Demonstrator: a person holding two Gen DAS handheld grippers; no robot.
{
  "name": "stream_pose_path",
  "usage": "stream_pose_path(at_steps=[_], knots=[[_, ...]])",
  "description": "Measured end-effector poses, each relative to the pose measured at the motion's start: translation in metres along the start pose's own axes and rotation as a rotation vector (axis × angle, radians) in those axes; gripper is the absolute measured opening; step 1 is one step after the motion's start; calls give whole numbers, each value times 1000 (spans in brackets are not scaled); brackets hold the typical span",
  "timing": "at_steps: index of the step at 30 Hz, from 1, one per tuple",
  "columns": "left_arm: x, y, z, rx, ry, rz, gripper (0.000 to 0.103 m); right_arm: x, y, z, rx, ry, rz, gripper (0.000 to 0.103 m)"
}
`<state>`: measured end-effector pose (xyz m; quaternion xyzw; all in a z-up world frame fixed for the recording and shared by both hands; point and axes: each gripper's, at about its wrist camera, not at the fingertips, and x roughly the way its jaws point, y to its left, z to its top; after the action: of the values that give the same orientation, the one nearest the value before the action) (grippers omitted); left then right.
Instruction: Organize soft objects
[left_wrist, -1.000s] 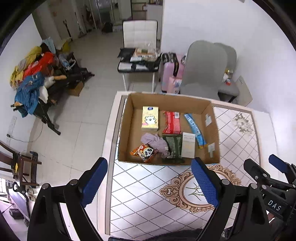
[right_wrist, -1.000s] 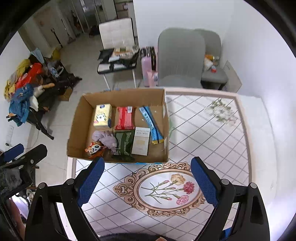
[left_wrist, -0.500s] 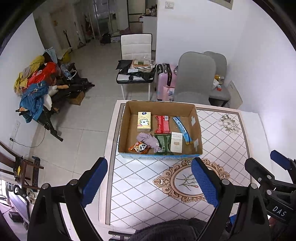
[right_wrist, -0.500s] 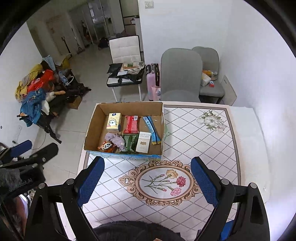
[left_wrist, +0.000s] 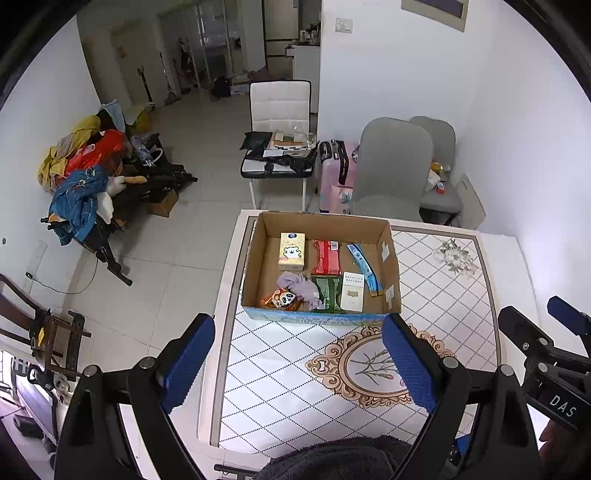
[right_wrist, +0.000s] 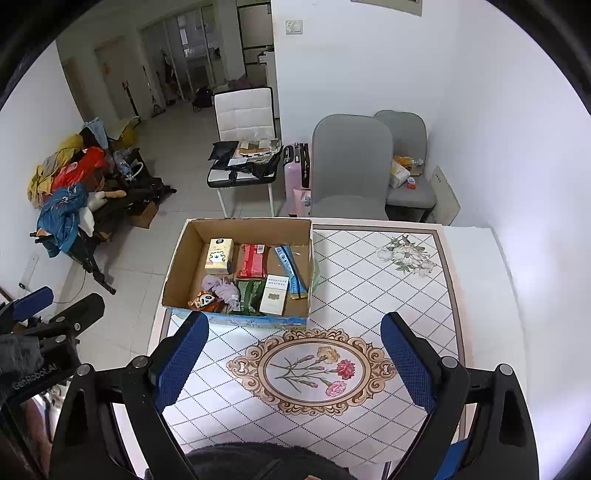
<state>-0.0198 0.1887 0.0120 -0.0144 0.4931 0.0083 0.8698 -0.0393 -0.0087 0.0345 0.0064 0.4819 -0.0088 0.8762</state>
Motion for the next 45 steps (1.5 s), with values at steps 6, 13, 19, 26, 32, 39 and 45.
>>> stream_pose_path(at_steps=[6,13,19,26,32,39,45], knots=[[-3,1,-1,-2,-3,-3,93,-1,-2,3,5,-7,-8,96],[-3,0,-2,0,13,-7,93,2,-2,1,4,5,-13,96],[-2,-3,-3,8,16,-14,93,0,-7,-1,22,2,-29,96],[-1,-5,-3,12,21,-26,93,-1,-10,-2,33,1,-39,96],[-1,-5,-3,12,22,-29,93,-3,-10,-4,39,-6,-47,96],[-1,-5,-3,11,22,-29,93,-3,-10,-3,38,-4,-43,96],[-1,-5,-3,10,23,-33,93,-7,-9,-1,39,-9,-50,96]])
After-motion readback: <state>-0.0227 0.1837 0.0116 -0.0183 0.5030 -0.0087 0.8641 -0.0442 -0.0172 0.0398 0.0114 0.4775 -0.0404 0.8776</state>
